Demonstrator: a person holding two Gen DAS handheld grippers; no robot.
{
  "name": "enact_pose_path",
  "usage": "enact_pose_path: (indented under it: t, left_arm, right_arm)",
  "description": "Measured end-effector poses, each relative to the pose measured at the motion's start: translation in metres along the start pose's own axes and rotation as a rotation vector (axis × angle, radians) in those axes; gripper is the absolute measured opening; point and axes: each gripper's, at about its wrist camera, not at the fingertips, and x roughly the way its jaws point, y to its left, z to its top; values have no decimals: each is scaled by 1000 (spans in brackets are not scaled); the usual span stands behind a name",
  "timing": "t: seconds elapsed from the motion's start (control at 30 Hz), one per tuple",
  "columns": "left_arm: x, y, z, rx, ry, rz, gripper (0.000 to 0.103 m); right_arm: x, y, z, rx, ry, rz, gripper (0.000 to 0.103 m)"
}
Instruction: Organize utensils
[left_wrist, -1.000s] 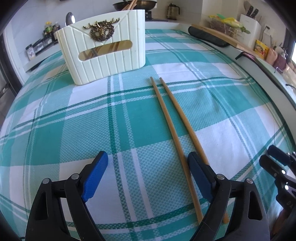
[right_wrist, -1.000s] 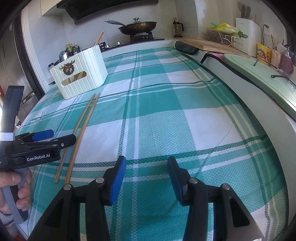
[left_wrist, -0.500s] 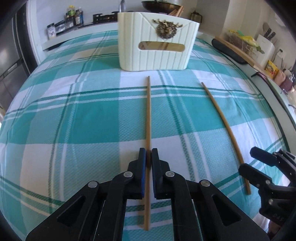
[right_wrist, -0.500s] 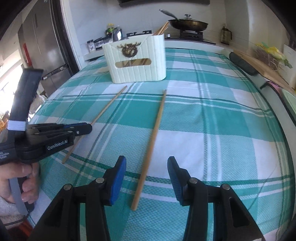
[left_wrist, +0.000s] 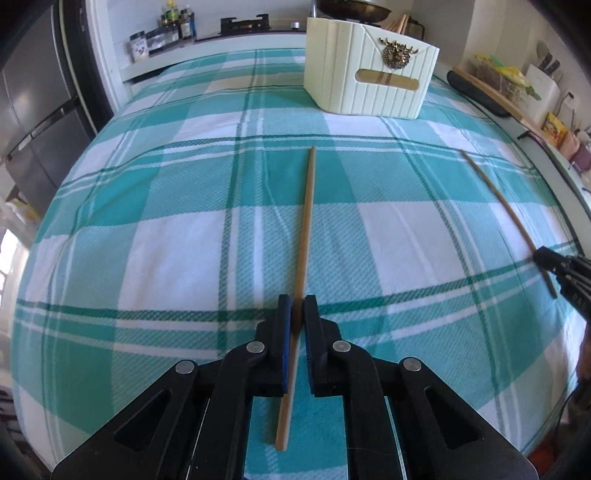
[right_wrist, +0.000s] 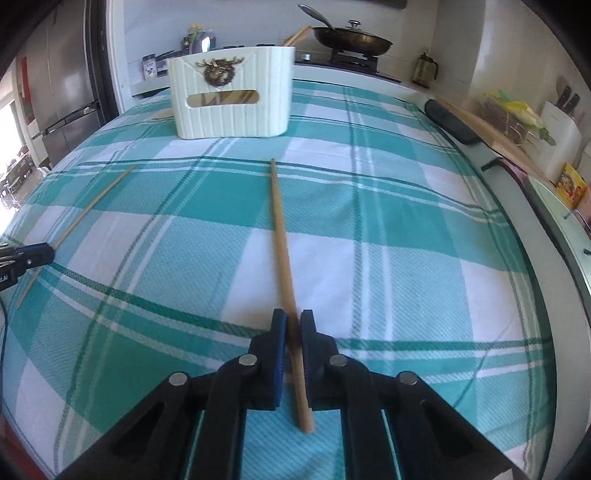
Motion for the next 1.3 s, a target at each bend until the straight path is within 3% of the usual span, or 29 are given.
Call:
enact_pose_path:
  t: [0.03,0.1,0.17,0.23,0.27,0.53,0.73,0.87,1.0,1.1,1.2,1.3]
  left_arm:
    - [-2,2,-3,6,0,3,7]
    - [-6,4,-5,19,-1,-8,19]
    - [-7,5,-4,40,-8,-30,69]
    - [-8,3,0,68,-37,-35,80]
    - [-8,1,3,87,-48,-39,80]
    - [21,2,25,126,6,-8,83]
    - [38,8,48,65,18,-9,83]
    - [46,18,63,-29,7,46,71]
    - [47,32,65,-83,8,67,70]
    - [44,36,63,-68,22,75,71]
    - [42,34,60,-11,64,33,78]
    - [42,28,57,61,90,-21,79]
  right_arm:
    - [-2,-7,-3,15,7,-13,8]
    - [-8,-20,-9,34,22,-41,9]
    - [-15,-27,-10,45,2,-32,14]
    - [-20,-32,-10,52,-24,-1,43]
    - [-22,-33,-10,51,-36,5,57]
    - [-1,-28,-7,-7,5,40,57]
    - [2,-32,-8,-2,-24,62,60]
    - [3,-32,-7,-2,-25,64,61]
    - [4,-33,-7,-6,-15,67,61]
    - [4,-34,-4,-17,10,73,61]
    - [7,-34,2,-35,63,84,61]
    - [12,-34,12,-74,124,100,61]
